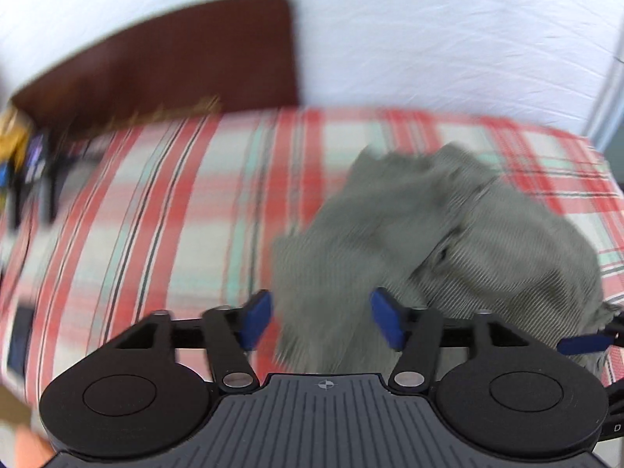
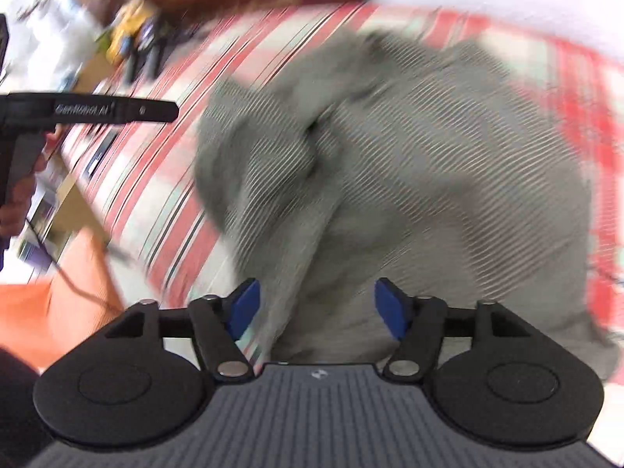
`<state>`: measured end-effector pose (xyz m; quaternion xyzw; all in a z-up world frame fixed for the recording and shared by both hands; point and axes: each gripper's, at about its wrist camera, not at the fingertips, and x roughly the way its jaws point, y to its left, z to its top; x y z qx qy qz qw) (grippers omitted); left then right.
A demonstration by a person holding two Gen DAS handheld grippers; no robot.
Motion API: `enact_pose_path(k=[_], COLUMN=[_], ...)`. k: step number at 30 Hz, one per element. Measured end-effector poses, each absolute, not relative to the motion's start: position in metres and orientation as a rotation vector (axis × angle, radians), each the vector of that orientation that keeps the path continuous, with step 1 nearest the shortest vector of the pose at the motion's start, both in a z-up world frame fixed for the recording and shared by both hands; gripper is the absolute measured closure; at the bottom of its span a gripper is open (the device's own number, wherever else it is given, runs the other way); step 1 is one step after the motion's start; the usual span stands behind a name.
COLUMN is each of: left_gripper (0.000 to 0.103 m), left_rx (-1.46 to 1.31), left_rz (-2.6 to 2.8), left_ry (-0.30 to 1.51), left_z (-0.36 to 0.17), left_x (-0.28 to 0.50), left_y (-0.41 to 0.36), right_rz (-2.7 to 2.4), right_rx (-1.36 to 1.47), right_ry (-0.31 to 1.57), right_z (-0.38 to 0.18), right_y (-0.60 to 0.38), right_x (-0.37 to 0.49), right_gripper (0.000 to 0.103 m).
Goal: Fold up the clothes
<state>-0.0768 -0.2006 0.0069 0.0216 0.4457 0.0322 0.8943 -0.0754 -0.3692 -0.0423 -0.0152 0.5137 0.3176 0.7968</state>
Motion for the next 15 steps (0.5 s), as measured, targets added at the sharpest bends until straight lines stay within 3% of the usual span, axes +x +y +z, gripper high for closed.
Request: enact_pose_path(k=[15], left_gripper=[0.017], left_rx=[0.187], left_rz=[-0.089], left_ry=[0.913], left_z=[-0.037], left_x=[0.017], left_y=[-0.288], right_rz=[0.378], right_rx=[0.119], right_ry=[1.065], right_z=[-0.049], right_y=[-0.430], right_x=[-0.060], right_gripper=[0.029])
